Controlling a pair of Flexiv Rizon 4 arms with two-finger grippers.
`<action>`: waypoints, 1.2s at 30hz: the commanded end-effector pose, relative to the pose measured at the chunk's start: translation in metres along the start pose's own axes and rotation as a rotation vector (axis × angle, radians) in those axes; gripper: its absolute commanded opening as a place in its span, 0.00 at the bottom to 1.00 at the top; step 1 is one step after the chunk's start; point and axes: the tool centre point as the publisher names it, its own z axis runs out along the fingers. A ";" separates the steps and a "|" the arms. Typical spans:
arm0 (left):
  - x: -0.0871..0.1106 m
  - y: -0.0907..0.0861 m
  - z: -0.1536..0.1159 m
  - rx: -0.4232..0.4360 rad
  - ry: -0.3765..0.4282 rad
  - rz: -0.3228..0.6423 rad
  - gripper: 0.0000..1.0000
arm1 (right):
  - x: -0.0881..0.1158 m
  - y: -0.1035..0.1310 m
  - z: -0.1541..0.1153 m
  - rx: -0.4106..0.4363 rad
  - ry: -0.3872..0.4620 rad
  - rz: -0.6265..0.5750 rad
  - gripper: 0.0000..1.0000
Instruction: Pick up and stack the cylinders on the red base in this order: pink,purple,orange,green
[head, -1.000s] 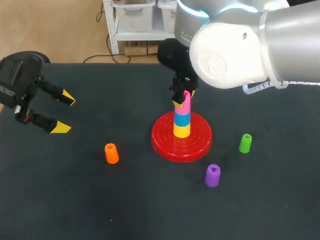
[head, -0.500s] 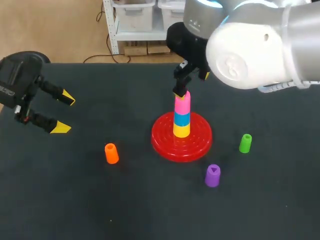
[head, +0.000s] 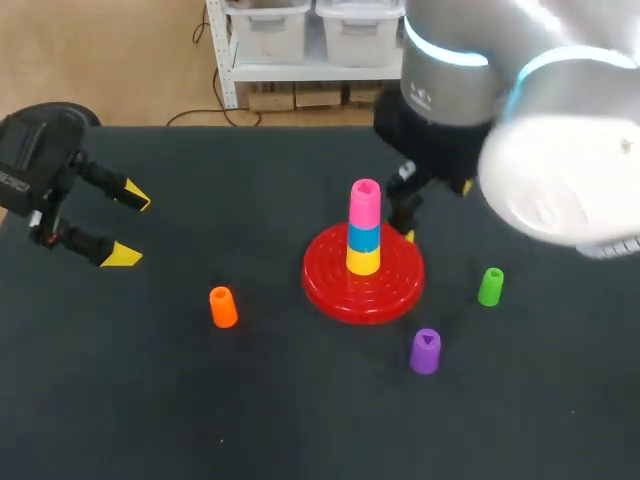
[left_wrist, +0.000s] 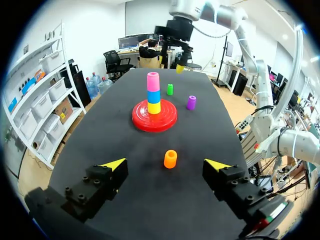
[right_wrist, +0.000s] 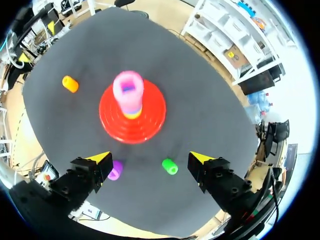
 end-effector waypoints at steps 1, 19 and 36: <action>0.001 0.000 0.000 0.000 -0.002 0.002 1.00 | 0.020 0.009 0.015 0.002 -0.085 0.010 1.00; 0.001 0.000 0.000 0.000 -0.002 0.002 1.00 | 0.034 0.033 0.062 -0.055 -0.042 -0.064 1.00; 0.001 0.000 0.000 0.000 -0.002 0.002 1.00 | 0.050 0.037 0.047 -0.077 -0.057 -0.082 1.00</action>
